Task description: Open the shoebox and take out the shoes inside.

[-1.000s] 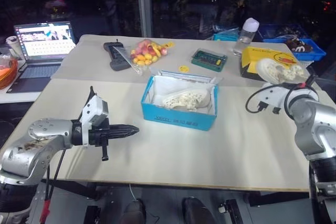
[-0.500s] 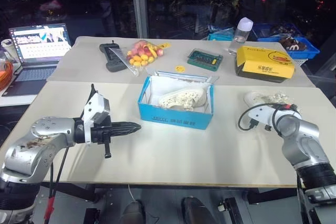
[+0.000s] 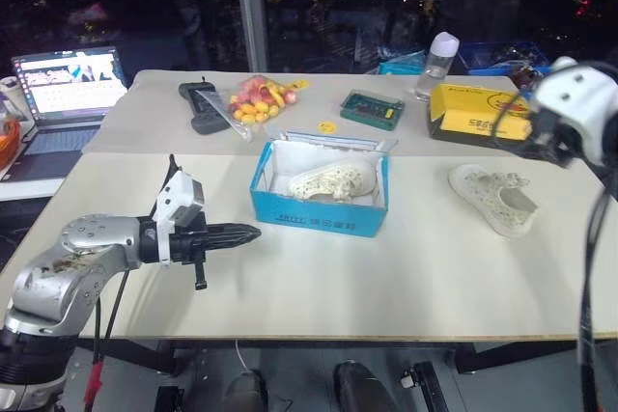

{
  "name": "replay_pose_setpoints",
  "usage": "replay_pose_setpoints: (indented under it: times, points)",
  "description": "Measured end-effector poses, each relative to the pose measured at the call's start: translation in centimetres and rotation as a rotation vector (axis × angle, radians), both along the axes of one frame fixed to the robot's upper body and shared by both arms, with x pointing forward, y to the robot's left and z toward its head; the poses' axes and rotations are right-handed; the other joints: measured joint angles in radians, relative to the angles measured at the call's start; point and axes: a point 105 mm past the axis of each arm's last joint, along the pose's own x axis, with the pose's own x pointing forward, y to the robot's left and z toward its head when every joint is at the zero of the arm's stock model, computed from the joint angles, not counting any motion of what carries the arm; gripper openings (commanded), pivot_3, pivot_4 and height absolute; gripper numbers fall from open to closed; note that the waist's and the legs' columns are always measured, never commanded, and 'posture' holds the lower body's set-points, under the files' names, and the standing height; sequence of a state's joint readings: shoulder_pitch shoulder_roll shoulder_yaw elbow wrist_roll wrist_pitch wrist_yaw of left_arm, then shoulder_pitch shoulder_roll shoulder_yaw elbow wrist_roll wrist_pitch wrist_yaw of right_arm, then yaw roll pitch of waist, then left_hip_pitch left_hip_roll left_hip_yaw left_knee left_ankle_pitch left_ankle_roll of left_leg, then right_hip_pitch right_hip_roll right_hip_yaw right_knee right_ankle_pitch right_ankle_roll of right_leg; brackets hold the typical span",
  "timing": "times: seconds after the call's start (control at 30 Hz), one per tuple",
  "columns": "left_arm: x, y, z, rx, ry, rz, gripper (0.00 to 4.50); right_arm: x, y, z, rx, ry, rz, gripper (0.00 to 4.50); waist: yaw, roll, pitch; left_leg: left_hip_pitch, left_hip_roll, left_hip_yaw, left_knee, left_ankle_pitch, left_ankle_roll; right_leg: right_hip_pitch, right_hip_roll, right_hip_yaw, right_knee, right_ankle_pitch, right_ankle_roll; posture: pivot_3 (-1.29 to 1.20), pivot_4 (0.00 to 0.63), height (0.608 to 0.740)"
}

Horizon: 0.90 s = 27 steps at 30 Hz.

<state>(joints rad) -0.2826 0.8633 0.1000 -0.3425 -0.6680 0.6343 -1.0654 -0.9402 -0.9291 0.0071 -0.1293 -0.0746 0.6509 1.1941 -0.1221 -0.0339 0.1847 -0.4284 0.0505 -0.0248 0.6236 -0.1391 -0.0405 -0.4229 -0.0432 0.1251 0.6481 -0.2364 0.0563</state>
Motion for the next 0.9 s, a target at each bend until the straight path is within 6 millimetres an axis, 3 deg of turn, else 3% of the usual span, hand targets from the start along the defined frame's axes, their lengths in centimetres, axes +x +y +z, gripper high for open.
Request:
replay_pose_setpoints:
  times: [0.07, 0.13, 0.2, 0.23, 0.4, 0.5, 0.8, 0.9]
  points:
    - [0.0, -0.1, 0.0, -0.003, 0.0, -0.002, 0.0, 0.2, 4.4, 0.4, -0.002, -0.033, 0.181, 2.84, -0.005, 0.0, 0.0, 0.0, 0.0, -0.001, -0.001, 0.0, 0.0, 0.0, 0.0, 0.0, 0.0, 0.0, 0.0, 0.0, 0.15, 0.74]
    - [0.0, -0.2, 0.0, -0.005, -0.001, -0.001, 0.0, 0.2, 9.3, -0.5, -0.023, -0.026, 0.375, 2.84, -0.004, 0.0, 0.0, -0.001, 0.0, -0.001, -0.001, 0.0, 0.0, 0.0, 0.0, -0.001, 0.0, 0.002, 0.003, 0.0, 0.15, 0.74]
    - [0.1, -0.3, 0.1, -0.008, -0.005, -0.006, 0.0, 0.9, 12.1, -2.2, -0.041, 0.036, 0.467, 2.84, 0.0, 0.0, 0.0, -0.004, 0.0, -0.002, -0.001, 0.0, 0.0, -0.001, 0.0, -0.001, 0.0, 0.004, 0.007, 0.0, 0.15, 0.74]
    - [0.1, -0.3, 0.0, -0.008, -0.004, -0.005, 0.0, 1.5, 12.7, -3.0, -0.057, 0.068, 0.485, 3.11, 0.008, 0.0, 0.0, -0.006, -0.001, -0.003, 0.0, 0.0, 0.0, -0.002, 0.0, -0.002, 0.0, 0.004, 0.008, 0.0, 0.15, 0.74]
    - [0.1, -0.3, -0.1, -0.009, -0.001, 0.003, 0.0, 4.7, 13.3, -4.5, -0.141, 0.142, 0.49, 4.46, 0.028, 0.0, 0.001, -0.011, -0.001, -0.003, 0.001, 0.0, 0.0, -0.005, -0.001, -0.003, -0.002, 0.006, 0.007, 0.0, 0.15, 0.74]
    - [-0.1, -0.2, -0.3, -0.008, 0.003, 0.01, 0.0, 5.8, 13.7, -5.0, -0.19, 0.151, 0.513, 4.46, 0.025, 0.0, 0.001, -0.011, -0.001, -0.003, 0.0, 0.0, 0.0, -0.005, 0.0, -0.003, -0.002, 0.005, 0.006, 0.0, 0.15, 0.74]
    - [-0.6, 0.0, -0.6, -0.004, 0.005, 0.041, 0.0, 6.9, 13.4, -12.3, -0.347, 0.35, 0.537, 4.46, 0.02, 0.0, 0.001, -0.009, -0.001, -0.004, 0.0, 0.0, 0.0, -0.005, 0.0, -0.003, 0.0, 0.005, 0.007, 0.0, 0.15, 0.74]
    - [-0.7, 0.1, -0.6, -0.006, 0.009, 0.053, 0.0, 7.7, 13.7, -12.8, -0.352, 0.302, 0.5, 4.46, 0.019, 0.0, 0.001, -0.005, -0.001, -0.004, 0.0, 0.0, 0.0, -0.001, 0.0, -0.003, 0.0, 0.004, 0.007, 0.0, 0.15, 0.74]
